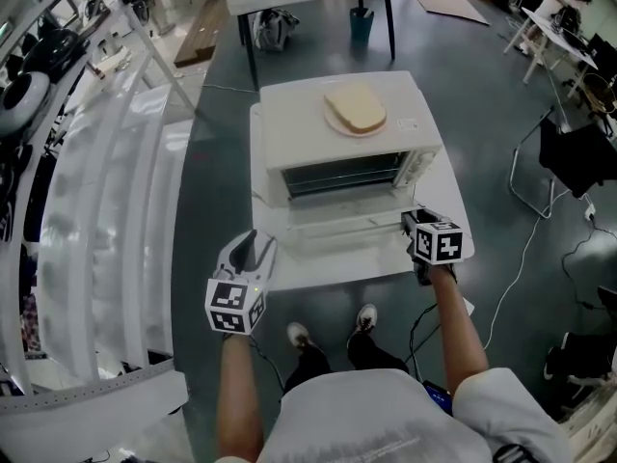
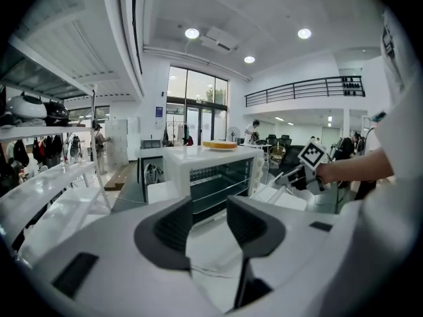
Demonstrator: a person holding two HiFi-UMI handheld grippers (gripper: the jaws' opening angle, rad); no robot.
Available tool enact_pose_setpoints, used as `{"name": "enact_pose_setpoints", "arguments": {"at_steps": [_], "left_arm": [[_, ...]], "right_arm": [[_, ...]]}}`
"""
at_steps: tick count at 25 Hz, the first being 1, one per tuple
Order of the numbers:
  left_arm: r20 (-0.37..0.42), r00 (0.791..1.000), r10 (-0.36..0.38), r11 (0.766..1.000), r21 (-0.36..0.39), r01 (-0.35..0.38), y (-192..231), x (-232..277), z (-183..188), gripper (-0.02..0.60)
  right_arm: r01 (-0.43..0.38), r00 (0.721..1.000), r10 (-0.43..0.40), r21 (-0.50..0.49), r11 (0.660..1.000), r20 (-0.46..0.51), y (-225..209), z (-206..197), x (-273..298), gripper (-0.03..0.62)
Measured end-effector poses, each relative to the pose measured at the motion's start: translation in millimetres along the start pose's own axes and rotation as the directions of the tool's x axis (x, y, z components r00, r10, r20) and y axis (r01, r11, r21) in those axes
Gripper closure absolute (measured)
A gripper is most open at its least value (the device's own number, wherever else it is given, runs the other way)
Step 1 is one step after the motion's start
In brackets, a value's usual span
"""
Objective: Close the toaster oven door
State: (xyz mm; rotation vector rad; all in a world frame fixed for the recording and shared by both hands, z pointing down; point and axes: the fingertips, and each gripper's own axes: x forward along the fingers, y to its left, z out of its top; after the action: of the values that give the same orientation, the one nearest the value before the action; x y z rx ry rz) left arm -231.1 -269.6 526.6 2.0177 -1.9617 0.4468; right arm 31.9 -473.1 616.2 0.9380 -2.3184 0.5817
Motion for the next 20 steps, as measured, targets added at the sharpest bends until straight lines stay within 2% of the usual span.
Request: {"name": "enact_pose_setpoints", "arguments": {"at_steps": [6, 9, 14, 20], "left_arm": [[0.009, 1.000, -0.005, 1.000, 0.003, 0.005, 13, 0, 7, 0.414], [0.015, 1.000, -0.013, 1.000, 0.007, 0.012, 16, 3, 10, 0.414], [0.014, 0.999, -0.035, 0.999, 0.010, 0.035, 14, 11, 11, 0.414], [0.006, 0.998, -0.060, 0.998, 0.014, 0.060, 7, 21, 10, 0.414]], "right_arm": [[0.028, 0.995, -0.027, 0.000, 1.000, -0.092, 0, 11, 0, 0.490], [0.028, 0.995, -0.027, 0.016, 0.999, -0.099, 1, 15, -5, 0.475], [-0.011, 1.000, 0.012, 0.029, 1.000, -0.016, 4, 36, -8, 0.473], [0.004, 0.990, -0.002, -0.013, 1.000, 0.139, 3, 73, -3, 0.479]]}}
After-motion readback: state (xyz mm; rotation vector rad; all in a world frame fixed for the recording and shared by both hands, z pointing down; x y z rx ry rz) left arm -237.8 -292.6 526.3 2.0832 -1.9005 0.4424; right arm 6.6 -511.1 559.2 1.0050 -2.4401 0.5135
